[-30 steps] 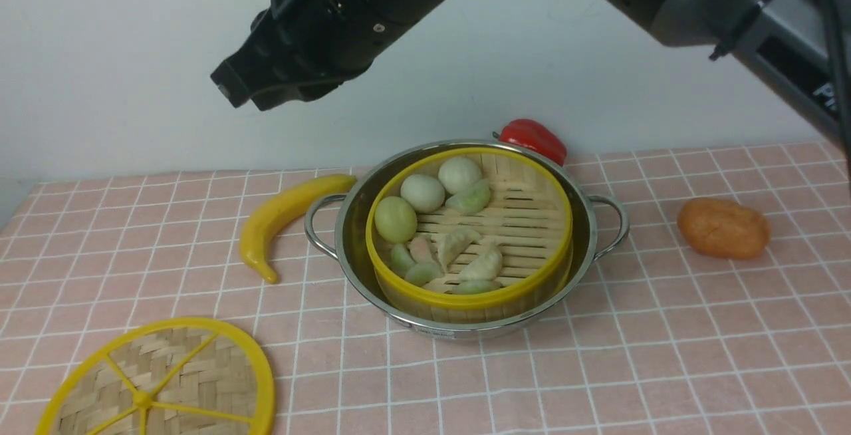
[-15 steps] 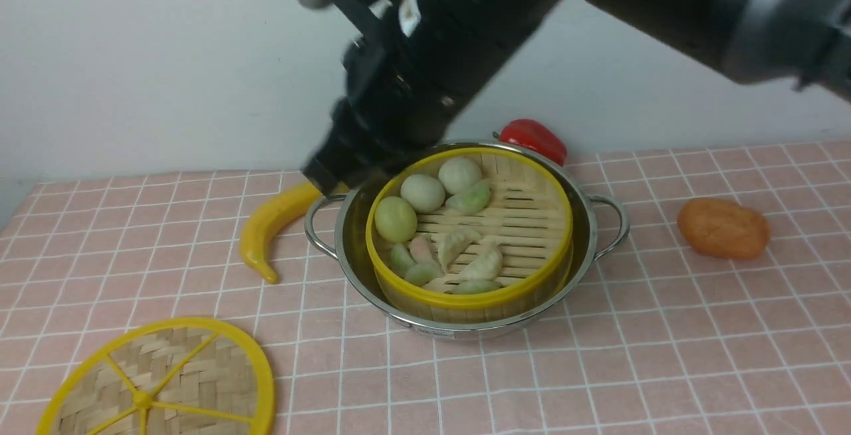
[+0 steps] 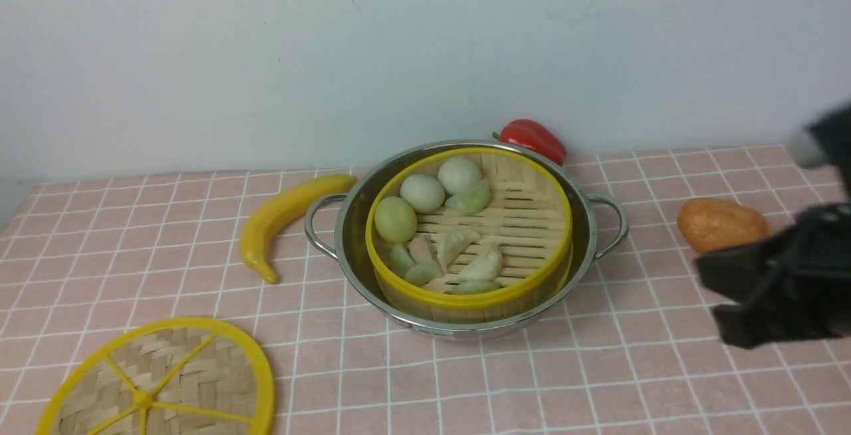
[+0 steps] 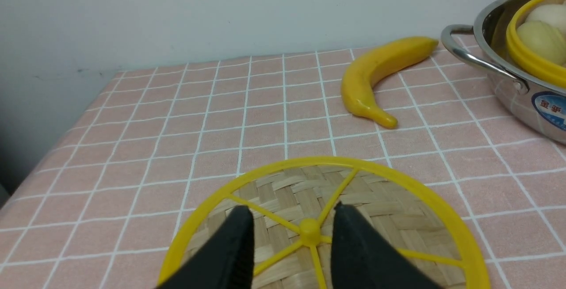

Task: Place the steamer in the pot on the pink tablecloth, and put the lid on the steamer.
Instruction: 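Grasp the bamboo steamer lid lying on the table by its centre knob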

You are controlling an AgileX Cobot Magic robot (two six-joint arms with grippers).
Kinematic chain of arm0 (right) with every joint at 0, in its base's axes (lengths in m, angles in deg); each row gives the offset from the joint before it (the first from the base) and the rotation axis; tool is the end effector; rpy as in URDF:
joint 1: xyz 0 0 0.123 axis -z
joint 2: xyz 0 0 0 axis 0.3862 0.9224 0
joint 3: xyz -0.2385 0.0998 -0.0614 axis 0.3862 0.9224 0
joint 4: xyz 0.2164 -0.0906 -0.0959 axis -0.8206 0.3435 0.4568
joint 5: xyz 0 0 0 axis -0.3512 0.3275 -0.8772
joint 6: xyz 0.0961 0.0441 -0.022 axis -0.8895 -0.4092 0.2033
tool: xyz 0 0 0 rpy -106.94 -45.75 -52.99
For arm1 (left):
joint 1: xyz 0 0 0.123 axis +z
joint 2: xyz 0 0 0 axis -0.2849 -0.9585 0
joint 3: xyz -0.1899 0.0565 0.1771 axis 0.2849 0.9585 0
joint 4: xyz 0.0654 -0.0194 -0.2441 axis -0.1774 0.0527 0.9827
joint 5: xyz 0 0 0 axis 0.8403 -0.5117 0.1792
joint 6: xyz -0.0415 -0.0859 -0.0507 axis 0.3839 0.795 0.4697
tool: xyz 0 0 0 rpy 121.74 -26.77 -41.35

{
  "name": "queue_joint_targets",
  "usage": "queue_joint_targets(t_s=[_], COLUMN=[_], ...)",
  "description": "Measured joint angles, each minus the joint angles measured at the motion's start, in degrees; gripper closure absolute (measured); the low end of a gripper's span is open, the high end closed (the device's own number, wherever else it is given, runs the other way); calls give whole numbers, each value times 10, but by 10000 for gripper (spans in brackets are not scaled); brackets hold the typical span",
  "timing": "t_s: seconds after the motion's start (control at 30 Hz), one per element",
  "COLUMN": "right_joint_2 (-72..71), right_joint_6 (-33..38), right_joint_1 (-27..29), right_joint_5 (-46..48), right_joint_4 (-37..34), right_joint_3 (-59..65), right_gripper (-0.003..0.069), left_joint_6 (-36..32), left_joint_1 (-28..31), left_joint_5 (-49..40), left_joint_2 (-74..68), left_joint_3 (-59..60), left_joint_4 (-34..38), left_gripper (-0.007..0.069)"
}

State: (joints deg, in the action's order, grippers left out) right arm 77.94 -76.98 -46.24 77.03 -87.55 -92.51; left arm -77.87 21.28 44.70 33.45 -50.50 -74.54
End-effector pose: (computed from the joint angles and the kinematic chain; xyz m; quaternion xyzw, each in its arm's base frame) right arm 0.1959 0.0925 0.2564 -0.1220 0.9067 0.1426 0.3778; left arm 0.0911 0.0070 0.1759 0.0102 0.7926 0.0547 0.6072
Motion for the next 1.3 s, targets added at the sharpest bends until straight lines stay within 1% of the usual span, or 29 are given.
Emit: queue_joint_targets(t_s=[0.07, 0.13, 0.17, 0.2, 0.27, 0.37, 0.57, 0.7, 0.77, 0.87, 1.0, 1.07, 1.3], right_joint_2=[-60, -157, -181, -188, -251, -338, -447, -494, -518, -553, -559, -559, -559], right_joint_6=[-2, -3, -3, -3, -3, -4, -4, -4, -4, -4, -5, -6, -56], right_joint_1=[48, 114, 133, 137, 169, 196, 203, 203, 203, 203, 203, 203, 203], right_joint_5=[-54, -144, -167, -173, -228, -269, -277, -263, -241, -175, -111, -108, -106], right_joint_4=[0, 8, 13, 14, 29, 57, 86, 90, 90, 90, 90, 90, 71], right_joint_3=[65, 162, 186, 191, 246, 313, 377, 390, 390, 390, 391, 391, 391], right_gripper=[595, 585, 582, 581, 573, 557, 528, 506, 495, 479, 459, 454, 419], left_joint_6=[0, 0, 0, 0, 0, 0, 0, 0, 0, 0, 0, 0, 0], left_joint_1=[0, 0, 0, 0, 0, 0, 0, 0, 0, 0, 0, 0, 0], left_joint_5=[0, 0, 0, 0, 0, 0, 0, 0, 0, 0, 0, 0, 0], left_joint_2=[0, 0, 0, 0, 0, 0, 0, 0, 0, 0, 0, 0, 0], left_joint_3=[0, 0, 0, 0, 0, 0, 0, 0, 0, 0, 0, 0, 0], left_joint_4=[0, 0, 0, 0, 0, 0, 0, 0, 0, 0, 0, 0, 0], left_gripper=[382, 382, 382, 382, 382, 382, 382, 382, 382, 382, 382, 382, 382])
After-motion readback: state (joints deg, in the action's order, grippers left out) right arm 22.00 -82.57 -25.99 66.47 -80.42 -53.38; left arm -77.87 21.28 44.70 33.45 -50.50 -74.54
